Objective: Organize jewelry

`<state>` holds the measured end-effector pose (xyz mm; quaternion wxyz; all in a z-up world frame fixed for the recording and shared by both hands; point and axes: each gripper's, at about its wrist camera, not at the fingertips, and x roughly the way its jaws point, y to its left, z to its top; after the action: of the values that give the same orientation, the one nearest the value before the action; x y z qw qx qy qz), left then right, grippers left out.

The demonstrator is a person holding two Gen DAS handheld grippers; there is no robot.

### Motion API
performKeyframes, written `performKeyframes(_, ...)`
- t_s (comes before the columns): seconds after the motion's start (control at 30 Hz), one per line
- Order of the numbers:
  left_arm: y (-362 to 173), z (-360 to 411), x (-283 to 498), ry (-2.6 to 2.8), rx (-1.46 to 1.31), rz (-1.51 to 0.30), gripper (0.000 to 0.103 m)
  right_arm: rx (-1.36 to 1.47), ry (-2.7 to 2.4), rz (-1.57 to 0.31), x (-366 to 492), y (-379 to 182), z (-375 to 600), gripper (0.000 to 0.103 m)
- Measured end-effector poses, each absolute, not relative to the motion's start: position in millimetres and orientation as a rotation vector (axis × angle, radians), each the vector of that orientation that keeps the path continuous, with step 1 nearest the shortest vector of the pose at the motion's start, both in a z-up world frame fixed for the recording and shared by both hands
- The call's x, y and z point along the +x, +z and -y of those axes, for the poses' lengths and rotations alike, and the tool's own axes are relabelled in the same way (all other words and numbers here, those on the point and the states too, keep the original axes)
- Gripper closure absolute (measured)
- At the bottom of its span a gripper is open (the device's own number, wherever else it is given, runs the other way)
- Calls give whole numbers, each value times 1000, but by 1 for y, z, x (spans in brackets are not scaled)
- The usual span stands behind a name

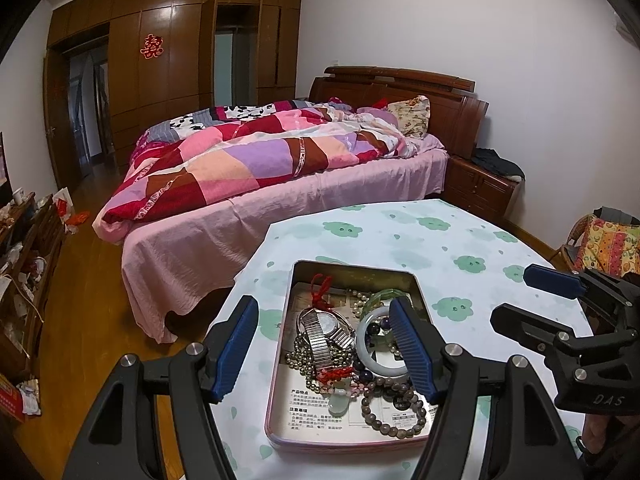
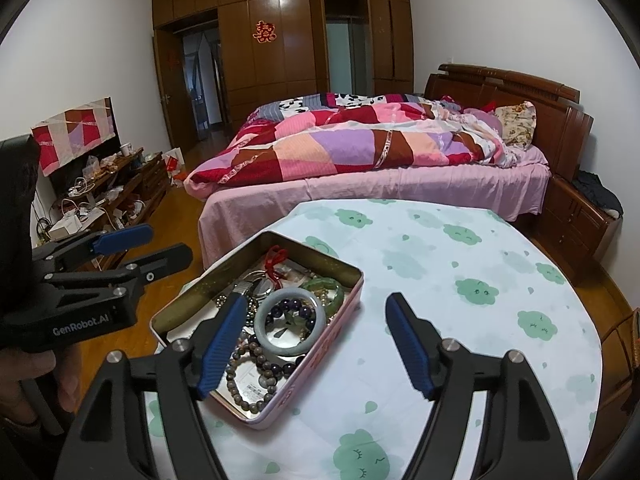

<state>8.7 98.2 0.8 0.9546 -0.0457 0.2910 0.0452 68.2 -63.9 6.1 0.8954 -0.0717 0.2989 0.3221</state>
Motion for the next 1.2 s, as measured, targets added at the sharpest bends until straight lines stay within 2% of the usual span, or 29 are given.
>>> performKeyframes(1.2,-2,-99,14,106,-103,-609,35,-148,665,-617,59,3,60,25)
